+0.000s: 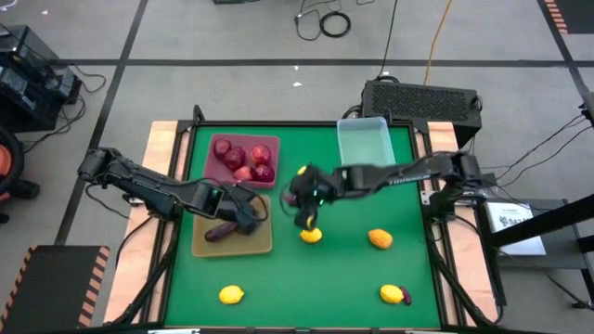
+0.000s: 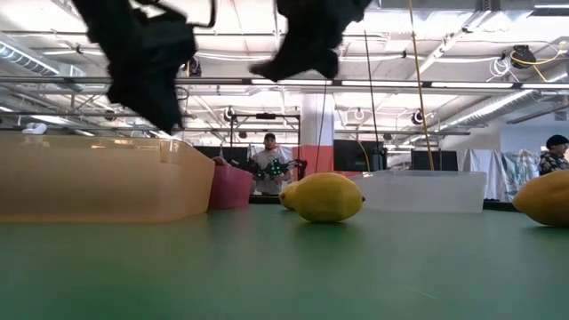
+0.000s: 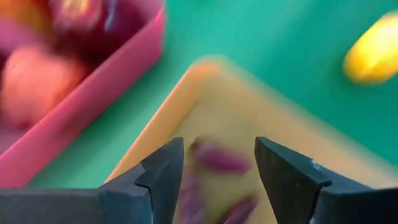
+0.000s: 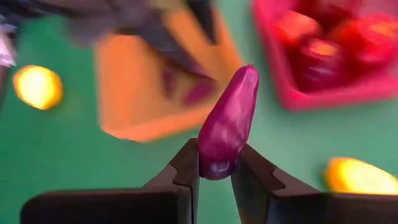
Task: Sort produce into baskets
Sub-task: Put the eggplant into the orange bin
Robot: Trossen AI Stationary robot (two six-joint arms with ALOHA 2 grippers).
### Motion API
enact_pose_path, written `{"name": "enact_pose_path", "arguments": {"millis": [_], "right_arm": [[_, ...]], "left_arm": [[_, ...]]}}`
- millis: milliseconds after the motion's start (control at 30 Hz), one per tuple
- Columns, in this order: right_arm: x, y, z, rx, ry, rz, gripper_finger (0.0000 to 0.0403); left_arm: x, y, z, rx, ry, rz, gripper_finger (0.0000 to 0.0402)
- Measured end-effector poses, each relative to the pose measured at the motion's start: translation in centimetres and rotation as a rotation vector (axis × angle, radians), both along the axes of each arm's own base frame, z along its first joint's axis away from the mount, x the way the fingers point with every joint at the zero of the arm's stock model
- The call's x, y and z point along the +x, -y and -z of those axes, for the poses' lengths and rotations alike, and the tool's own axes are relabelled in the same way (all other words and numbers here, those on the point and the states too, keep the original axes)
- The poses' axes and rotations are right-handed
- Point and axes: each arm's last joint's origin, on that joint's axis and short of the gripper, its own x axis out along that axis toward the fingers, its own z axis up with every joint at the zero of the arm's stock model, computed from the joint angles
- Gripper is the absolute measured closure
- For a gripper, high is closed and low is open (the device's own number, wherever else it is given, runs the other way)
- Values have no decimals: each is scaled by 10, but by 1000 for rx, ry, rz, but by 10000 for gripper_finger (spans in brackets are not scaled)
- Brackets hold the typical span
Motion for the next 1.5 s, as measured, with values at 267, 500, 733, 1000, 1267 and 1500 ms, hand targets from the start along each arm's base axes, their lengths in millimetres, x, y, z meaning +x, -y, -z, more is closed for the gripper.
{"name": "enact_pose_path", "arguments": {"millis": [267,500,733,1000,1267,1500], "right_arm": [[46,-65,34,47,272,-162,342],[70,-79,69,101,393,-150,342],[79,-79,97,145,359,-111,340],[74,-68,101,169,249,-46,269],[61,-53,62,298,224,-68,176],[-5,-58,18,547,-216,-110,160]], "left_arm": [[-22,-4,7,38,-252,24,197],[-29,-7,8,99,-338,63,197],[-56,-15,6,180,-571,-80,197],[-52,-15,6,213,-504,-117,197],[-40,-13,7,177,-380,-122,197],[-20,-8,5,132,-162,-129,197]]}}
